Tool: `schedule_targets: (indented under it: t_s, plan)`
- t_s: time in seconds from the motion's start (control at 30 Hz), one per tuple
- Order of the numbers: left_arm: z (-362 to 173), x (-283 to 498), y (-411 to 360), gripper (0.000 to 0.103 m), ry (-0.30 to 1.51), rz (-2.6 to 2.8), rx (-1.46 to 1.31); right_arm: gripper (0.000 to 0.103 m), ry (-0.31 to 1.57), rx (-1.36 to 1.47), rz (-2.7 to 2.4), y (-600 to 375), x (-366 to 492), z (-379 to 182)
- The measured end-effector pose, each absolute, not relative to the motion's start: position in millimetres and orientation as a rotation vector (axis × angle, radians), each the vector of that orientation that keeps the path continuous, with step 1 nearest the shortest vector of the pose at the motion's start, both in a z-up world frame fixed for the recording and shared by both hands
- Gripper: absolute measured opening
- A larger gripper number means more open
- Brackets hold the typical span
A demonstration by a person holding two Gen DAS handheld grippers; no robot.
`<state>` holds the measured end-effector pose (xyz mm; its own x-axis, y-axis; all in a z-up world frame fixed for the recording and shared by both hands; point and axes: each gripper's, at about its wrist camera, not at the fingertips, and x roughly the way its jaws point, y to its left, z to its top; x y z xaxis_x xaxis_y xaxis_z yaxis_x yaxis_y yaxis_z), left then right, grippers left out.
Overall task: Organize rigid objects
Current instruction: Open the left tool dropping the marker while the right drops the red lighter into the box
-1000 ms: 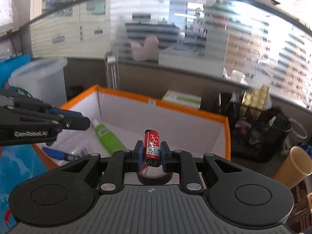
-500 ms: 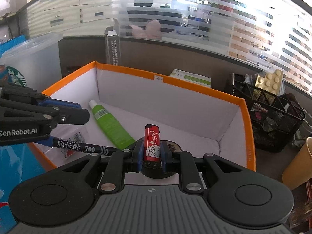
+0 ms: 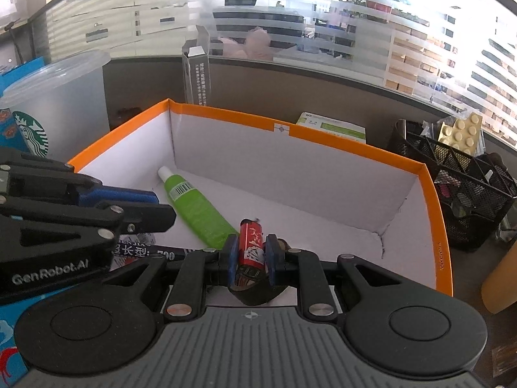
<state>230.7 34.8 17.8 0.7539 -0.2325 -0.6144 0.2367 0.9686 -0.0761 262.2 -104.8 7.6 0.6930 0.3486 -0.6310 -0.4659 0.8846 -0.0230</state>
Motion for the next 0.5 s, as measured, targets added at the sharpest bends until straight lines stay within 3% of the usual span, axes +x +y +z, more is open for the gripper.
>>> schedule_targets:
  t_s: [0.5]
  plan:
    - [37,205,35,0.018,0.625,-0.244,0.033,0.019,0.582,-0.202,0.444,-110,232,40]
